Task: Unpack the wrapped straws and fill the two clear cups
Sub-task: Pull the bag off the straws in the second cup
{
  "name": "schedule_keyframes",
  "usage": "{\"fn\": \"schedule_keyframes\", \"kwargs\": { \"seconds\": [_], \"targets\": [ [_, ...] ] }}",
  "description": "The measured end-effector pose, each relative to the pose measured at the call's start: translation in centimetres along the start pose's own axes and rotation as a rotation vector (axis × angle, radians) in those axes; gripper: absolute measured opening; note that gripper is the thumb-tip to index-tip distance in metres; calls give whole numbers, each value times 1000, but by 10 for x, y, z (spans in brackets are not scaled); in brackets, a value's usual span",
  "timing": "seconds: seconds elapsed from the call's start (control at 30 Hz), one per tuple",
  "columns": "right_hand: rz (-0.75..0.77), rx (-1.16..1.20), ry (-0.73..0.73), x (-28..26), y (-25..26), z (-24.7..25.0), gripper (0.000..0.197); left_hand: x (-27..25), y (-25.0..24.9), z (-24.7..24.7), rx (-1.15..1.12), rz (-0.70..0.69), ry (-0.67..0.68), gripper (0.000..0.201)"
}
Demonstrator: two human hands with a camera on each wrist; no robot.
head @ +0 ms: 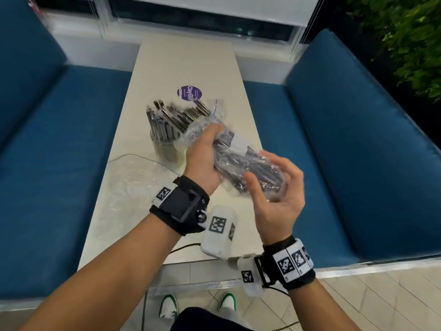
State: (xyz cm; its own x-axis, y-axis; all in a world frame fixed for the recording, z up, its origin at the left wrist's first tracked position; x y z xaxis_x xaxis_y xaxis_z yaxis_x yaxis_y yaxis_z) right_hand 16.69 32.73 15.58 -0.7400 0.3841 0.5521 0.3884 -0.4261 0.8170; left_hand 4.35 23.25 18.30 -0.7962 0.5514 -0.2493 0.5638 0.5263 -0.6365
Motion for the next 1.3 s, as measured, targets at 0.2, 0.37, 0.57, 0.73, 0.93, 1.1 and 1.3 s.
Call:
{"fn": "schedule_keyframes", "kwargs": {
  "seconds": [0.2,0.37,0.57,0.73,0.93,1.1,1.3],
  "targets": [
    [228,-172,-34,37,7,11,55,2,24,-25,-209,237,103,39],
    [251,-348,173,67,7,15,40,16,25,-15,-350,319,117,53],
    [287,-453,123,89,-4,3,21,37,23,-13,-572,403,214,53],
    [354,-486,124,108,-5,-3,25,51,14,-6,-613,441,274,58],
    [346,-443,252,138,-4,-8,18,59,-3,-3,-572,328,248,56],
    [338,-325,573,125,-14,-17,75,55,-21,1,-552,222,266,41],
    [343,-71,274,123,-19,-34,43,46,-12,-8,-548,288,292,43]
  ]
}}
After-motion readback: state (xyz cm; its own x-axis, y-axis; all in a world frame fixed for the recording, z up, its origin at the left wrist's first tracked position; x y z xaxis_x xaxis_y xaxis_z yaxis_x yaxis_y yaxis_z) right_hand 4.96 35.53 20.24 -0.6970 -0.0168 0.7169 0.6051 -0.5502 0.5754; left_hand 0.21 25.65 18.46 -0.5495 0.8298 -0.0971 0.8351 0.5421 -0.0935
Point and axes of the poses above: each hand's wrist, its own x-axis towards the middle knuckle, its own z-axis out of the back of the hand, y = z × x, the point moved 1 cm from there along x, towards the middle knuckle, and after that the axes turned 13 degrees about y, right-handed, at the moved point
